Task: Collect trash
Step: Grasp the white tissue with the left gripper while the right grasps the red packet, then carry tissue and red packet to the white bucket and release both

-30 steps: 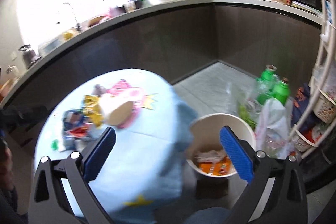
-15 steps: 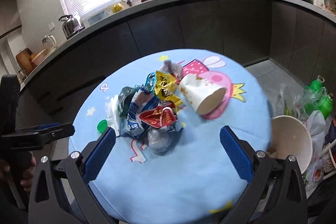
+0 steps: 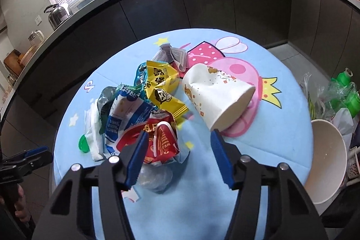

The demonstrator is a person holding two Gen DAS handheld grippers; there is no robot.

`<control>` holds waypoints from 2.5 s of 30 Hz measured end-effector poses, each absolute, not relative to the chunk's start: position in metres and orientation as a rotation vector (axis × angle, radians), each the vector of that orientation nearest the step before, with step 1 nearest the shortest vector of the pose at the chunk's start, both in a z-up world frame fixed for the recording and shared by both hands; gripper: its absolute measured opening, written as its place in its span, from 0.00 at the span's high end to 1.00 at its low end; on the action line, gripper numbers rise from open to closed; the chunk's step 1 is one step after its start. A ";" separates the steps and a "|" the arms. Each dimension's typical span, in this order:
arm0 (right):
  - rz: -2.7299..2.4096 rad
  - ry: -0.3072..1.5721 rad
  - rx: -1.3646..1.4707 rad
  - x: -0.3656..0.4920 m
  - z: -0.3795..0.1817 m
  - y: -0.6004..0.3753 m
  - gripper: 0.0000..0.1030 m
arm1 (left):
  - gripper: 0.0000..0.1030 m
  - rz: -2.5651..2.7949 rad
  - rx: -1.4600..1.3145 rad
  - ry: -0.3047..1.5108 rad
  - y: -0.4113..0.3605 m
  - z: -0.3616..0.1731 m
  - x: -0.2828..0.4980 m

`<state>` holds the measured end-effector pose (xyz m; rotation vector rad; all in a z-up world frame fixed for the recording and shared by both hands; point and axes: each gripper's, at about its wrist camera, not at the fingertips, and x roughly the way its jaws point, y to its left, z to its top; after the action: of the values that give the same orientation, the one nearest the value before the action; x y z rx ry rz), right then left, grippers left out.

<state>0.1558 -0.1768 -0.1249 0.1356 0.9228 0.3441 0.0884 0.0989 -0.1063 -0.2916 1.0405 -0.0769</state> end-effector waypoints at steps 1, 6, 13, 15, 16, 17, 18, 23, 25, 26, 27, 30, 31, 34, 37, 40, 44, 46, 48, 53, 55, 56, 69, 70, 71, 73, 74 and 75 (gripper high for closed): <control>0.351 0.927 0.135 0.157 -0.127 -0.176 0.49 | 0.30 -0.087 -0.297 1.043 0.098 -0.107 0.092; 0.370 0.947 0.125 0.161 -0.135 -0.172 0.95 | 0.36 -0.111 -0.340 1.065 0.096 -0.117 0.121; 0.369 0.856 0.086 0.141 -0.113 -0.173 0.96 | 0.40 -0.113 -0.366 1.094 0.088 -0.131 0.165; 0.370 0.841 0.087 0.136 -0.107 -0.176 0.96 | 0.41 -0.114 -0.337 1.107 0.081 -0.135 0.172; 0.368 0.835 0.083 0.133 -0.104 -0.177 0.96 | 0.42 -0.118 -0.326 1.115 0.077 -0.137 0.175; 0.368 0.830 0.081 0.131 -0.101 -0.178 0.96 | 0.42 -0.121 -0.315 1.119 0.074 -0.139 0.177; 0.369 0.826 0.080 0.129 -0.100 -0.177 0.96 | 0.42 -0.122 -0.300 1.124 0.071 -0.140 0.179; 0.374 0.804 0.073 0.120 -0.091 -0.176 0.95 | 0.80 -0.137 -0.262 1.164 0.063 -0.152 0.190; 0.376 0.796 0.071 0.118 -0.088 -0.176 0.95 | 0.93 -0.146 -0.272 1.182 0.064 -0.155 0.189; 0.376 0.792 0.070 0.116 -0.087 -0.176 0.95 | 0.96 -0.153 -0.277 1.181 0.065 -0.155 0.189; 0.376 0.789 0.069 0.115 -0.085 -0.176 0.95 | 0.97 -0.154 -0.281 1.175 0.066 -0.152 0.187; 0.380 0.774 0.068 0.110 -0.080 -0.176 0.95 | 0.98 -0.167 -0.282 1.135 0.067 -0.135 0.177; 0.380 0.768 0.067 0.108 -0.078 -0.177 0.95 | 0.98 -0.171 -0.279 1.124 0.068 -0.130 0.174; 0.378 0.749 0.062 0.102 -0.072 -0.178 0.95 | 0.98 -0.188 -0.273 1.076 0.068 -0.106 0.160; 0.372 0.728 0.065 0.097 -0.064 -0.180 0.95 | 0.98 -0.212 -0.266 1.027 0.065 -0.082 0.145; 0.366 0.707 0.068 0.091 -0.057 -0.184 0.95 | 0.98 -0.251 -0.261 0.977 0.060 -0.058 0.133; 0.348 0.682 0.073 0.083 -0.049 -0.192 0.95 | 0.98 -0.314 -0.244 0.932 0.042 -0.033 0.124; 0.337 0.671 0.078 0.080 -0.045 -0.197 0.95 | 0.98 -0.346 -0.226 0.914 0.031 -0.023 0.120; 0.322 0.660 0.082 0.076 -0.042 -0.203 0.95 | 0.98 -0.381 -0.205 0.898 0.015 -0.014 0.117; 0.277 0.638 0.099 0.070 -0.037 -0.223 0.95 | 0.98 -0.452 -0.168 0.882 -0.027 -0.002 0.120; 0.249 0.629 0.108 0.067 -0.035 -0.235 0.95 | 0.98 -0.477 -0.158 0.881 -0.040 0.000 0.123; 0.236 0.625 0.113 0.065 -0.035 -0.240 0.95 | 0.98 -0.495 -0.150 0.881 -0.049 0.002 0.125; 0.059 0.613 0.235 0.053 -0.055 -0.335 0.95 | 0.98 -0.675 -0.037 0.939 -0.158 -0.014 0.145; 0.047 0.614 0.243 0.052 -0.058 -0.341 0.95 | 0.98 -0.687 -0.028 0.946 -0.169 -0.016 0.148; 0.033 0.617 0.253 0.051 -0.062 -0.349 0.95 | 0.98 -0.696 -0.021 0.951 -0.178 -0.018 0.149; 0.001 0.625 0.277 0.049 -0.071 -0.366 0.95 | 0.98 -0.720 -0.006 0.967 -0.198 -0.024 0.154; -0.015 0.630 0.288 0.048 -0.076 -0.375 0.95 | 0.98 -0.732 0.001 0.974 -0.205 -0.026 0.157; -0.026 0.635 0.296 0.047 -0.081 -0.382 0.95 | 0.98 -0.742 0.007 0.980 -0.214 -0.029 0.159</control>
<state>0.0475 -0.3820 -0.0808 0.2959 0.6350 -0.0258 0.1587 -0.2141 -0.0290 0.0068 0.9801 -0.7424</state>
